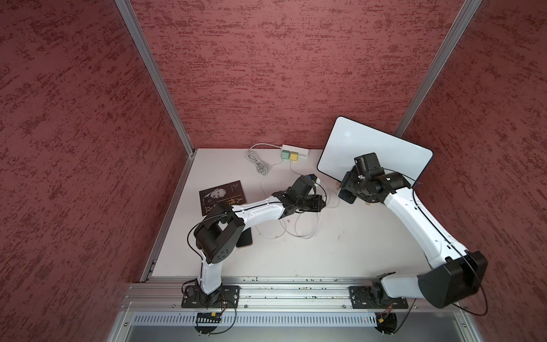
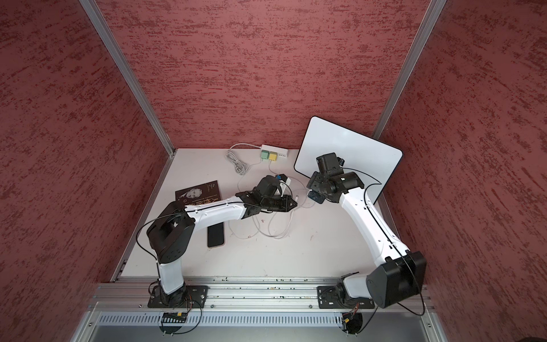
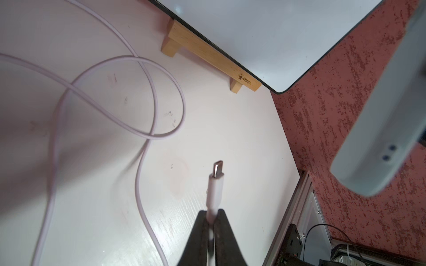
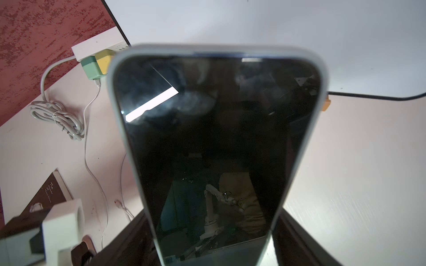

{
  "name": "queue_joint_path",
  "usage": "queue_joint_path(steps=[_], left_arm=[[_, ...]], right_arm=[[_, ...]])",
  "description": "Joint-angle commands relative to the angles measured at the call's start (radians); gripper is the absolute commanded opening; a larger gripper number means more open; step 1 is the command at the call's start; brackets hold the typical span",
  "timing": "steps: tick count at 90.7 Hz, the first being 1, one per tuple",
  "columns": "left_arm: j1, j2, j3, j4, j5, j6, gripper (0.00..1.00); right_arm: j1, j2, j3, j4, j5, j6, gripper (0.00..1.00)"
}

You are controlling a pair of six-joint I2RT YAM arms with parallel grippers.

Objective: Unplug the charging cable from the phone
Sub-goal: Remove the charging cable from the phone.

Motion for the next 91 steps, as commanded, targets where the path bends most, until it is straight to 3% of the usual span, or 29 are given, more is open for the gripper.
queue_joint_path(steps=[1, 28, 37, 50, 55, 70, 91], left_arm=[[0.013, 0.068, 0.086, -0.039, 0.027, 0.009, 0.14], [0.033, 0.222, 0.277, -0.130, 0.038, 0.025, 0.19], [0.039, 0.237, 0.283, -0.121, 0.051, 0.021, 0.37], [0.044, 0.240, 0.288, -0.123, 0.052, 0.022, 0.53], [0.043, 0.233, 0.287, -0.126, 0.048, 0.023, 0.63], [0.051, 0.187, 0.273, -0.150, 0.026, 0.025, 0.74], [0.085, -0.004, 0.086, -0.176, -0.084, -0.014, 0.75]], right_arm=[[-0.014, -0.071, -0.032, -0.004, 0.047, -0.009, 0.27], [-0.015, -0.156, -0.152, -0.003, 0.035, 0.008, 0.27], [-0.014, -0.173, -0.179, -0.001, 0.032, 0.008, 0.27], [-0.015, -0.184, -0.199, -0.001, 0.026, 0.010, 0.27], [-0.015, -0.191, -0.207, 0.001, 0.020, 0.010, 0.26], [-0.014, -0.202, -0.208, -0.001, 0.015, 0.001, 0.26], [-0.014, -0.203, -0.209, 0.006, -0.013, -0.002, 0.26]])
